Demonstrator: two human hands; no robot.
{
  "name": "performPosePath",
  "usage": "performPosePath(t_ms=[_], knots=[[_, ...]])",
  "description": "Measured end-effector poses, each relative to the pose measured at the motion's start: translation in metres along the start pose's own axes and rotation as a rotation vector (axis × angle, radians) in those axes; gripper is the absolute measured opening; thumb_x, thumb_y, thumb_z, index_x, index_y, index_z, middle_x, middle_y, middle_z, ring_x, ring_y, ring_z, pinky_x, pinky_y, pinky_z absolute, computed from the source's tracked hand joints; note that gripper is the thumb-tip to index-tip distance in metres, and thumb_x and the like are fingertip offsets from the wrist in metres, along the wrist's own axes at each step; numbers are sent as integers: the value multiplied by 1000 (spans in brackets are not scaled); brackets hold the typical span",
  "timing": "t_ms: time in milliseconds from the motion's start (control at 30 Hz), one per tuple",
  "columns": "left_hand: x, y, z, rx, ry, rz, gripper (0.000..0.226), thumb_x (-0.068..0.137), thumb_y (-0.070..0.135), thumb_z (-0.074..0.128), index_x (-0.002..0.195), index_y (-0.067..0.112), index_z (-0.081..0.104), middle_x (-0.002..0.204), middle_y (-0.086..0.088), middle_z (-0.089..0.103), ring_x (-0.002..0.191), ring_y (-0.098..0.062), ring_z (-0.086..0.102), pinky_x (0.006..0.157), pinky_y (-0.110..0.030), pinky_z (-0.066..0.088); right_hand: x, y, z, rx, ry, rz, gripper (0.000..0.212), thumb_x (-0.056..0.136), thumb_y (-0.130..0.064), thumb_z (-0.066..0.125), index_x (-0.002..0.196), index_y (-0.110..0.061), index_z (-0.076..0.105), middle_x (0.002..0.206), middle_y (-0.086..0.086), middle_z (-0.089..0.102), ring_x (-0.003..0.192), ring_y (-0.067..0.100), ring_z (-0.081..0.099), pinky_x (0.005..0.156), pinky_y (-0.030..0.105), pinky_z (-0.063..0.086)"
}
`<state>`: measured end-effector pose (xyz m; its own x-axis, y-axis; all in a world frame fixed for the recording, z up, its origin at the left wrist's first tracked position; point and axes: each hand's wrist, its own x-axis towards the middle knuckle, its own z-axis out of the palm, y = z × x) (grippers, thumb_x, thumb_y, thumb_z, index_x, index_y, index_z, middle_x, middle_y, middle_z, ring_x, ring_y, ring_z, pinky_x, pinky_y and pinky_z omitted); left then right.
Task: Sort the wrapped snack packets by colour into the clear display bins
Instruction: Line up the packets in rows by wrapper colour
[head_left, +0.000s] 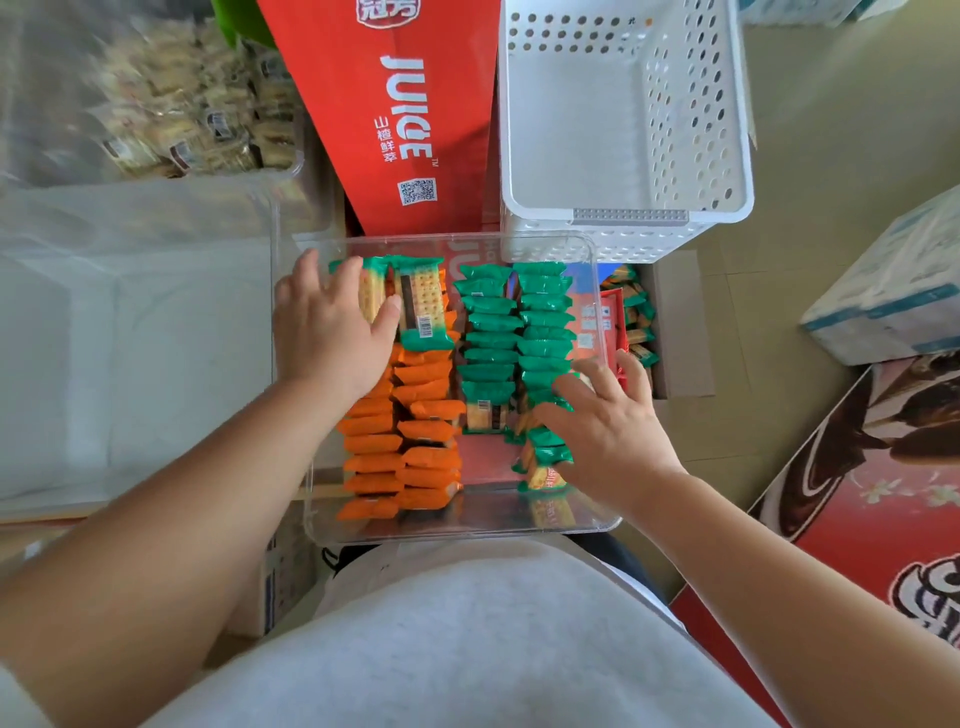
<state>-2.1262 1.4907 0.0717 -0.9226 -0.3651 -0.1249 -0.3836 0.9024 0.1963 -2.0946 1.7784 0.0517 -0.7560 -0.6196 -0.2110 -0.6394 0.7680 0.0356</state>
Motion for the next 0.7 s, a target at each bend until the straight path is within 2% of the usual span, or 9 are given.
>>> performPosePath(t_ms=[100, 200, 267, 367, 467, 567, 633, 700], knots=[[14, 11, -6, -11, -126, -57, 54, 101, 44, 47, 150, 24, 35, 159, -13, 21, 136, -40, 33, 106, -50, 39, 3, 1, -4, 26, -13, 17, 69, 52, -34, 90, 116, -25, 64, 89, -5, 69, 126, 34, 49, 111, 68, 16], [17, 4, -4, 62, -84, -31, 60, 95, 37, 59, 149, 19, 39, 155, -13, 30, 132, -39, 36, 106, -49, 37, 5, 4, -6, 18, -13, 25, 61, 51, -38, 91, 103, -23, 64, 78, -8, 68, 128, 33, 50, 112, 67, 12], [12, -2, 2, 165, -42, 77, 63, 91, 39, 63, 147, 16, 43, 153, -12, 37, 132, -37, 35, 107, -50, 36, 6, 8, -6, 16, -28, 24, 58, 51, -45, 90, 101, -26, 67, 91, -6, 67, 127, 34, 48, 112, 67, 10], [8, -3, 5, 155, -28, 188, 57, 97, 38, 54, 147, 15, 44, 152, -11, 42, 130, -35, 38, 103, -51, 38, 7, 11, -6, 16, -61, 19, 64, 50, -53, 88, 107, -32, 67, 112, -2, 60, 130, 34, 41, 112, 68, 6], [14, -3, 0, 126, -109, 184, 57, 100, 32, 47, 154, 17, 32, 155, -12, 40, 131, -37, 40, 104, -52, 40, 10, 10, -7, 32, -80, 16, 65, 47, -52, 88, 105, -33, 66, 112, -2, 59, 130, 34, 39, 111, 69, 6], [23, -1, -9, 211, -236, 164, 71, 97, 35, 55, 157, 18, 21, 153, -13, 38, 132, -37, 39, 105, -50, 39, 12, 11, -8, 79, -111, 8, 64, 48, -47, 88, 105, -31, 65, 108, -3, 59, 127, 33, 41, 111, 70, 16], [29, 1, -17, 269, -268, 160, 76, 89, 40, 64, 152, 15, 30, 143, -14, 45, 127, -36, 41, 103, -48, 40, 13, 13, -10, 94, -142, -13, 62, 54, -48, 85, 109, -31, 63, 107, -5, 60, 127, 31, 42, 111, 68, 20], [34, 1, -24, 331, -280, 182, 65, 83, 44, 70, 137, 16, 50, 127, -11, 53, 119, -34, 44, 99, -47, 41, 14, 14, -12, 112, -174, -29, 60, 60, -50, 81, 114, -33, 59, 106, -10, 59, 129, 28, 40, 113, 64, 18]])
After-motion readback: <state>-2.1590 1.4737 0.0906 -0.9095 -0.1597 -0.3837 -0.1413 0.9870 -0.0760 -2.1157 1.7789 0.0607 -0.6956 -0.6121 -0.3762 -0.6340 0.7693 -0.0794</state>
